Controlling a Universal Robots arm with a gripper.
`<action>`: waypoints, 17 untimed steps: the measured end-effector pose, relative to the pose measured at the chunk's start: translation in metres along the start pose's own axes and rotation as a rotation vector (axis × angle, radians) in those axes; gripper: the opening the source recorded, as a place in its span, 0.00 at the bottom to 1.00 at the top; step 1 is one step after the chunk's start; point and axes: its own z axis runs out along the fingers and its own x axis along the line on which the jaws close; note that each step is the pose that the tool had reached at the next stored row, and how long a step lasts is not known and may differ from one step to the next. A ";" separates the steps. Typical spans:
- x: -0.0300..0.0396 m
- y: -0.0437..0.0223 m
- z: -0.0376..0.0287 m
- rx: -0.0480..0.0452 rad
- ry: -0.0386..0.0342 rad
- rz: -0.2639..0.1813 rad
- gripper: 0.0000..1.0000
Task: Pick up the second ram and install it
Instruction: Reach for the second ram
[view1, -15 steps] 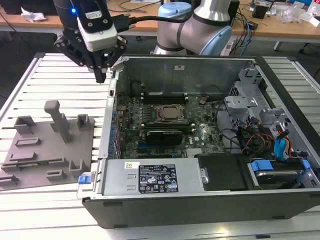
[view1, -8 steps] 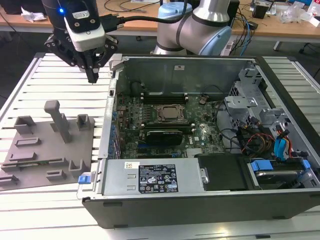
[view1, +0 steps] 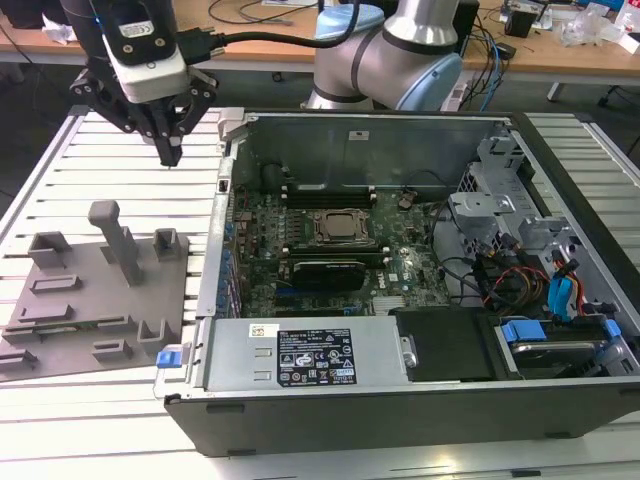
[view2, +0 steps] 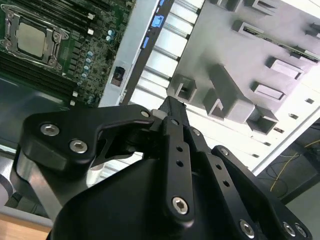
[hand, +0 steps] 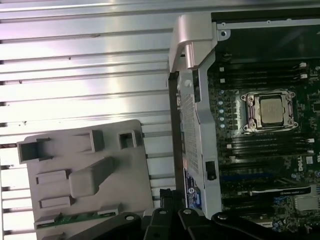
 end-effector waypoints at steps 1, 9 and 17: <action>0.0056 -0.0004 -0.0001 0.0001 0.0000 0.000 0.11; 0.0243 -0.0018 -0.0003 0.0000 0.0000 0.000 0.11; 0.0422 -0.0031 -0.0005 0.0001 0.0000 0.000 0.11</action>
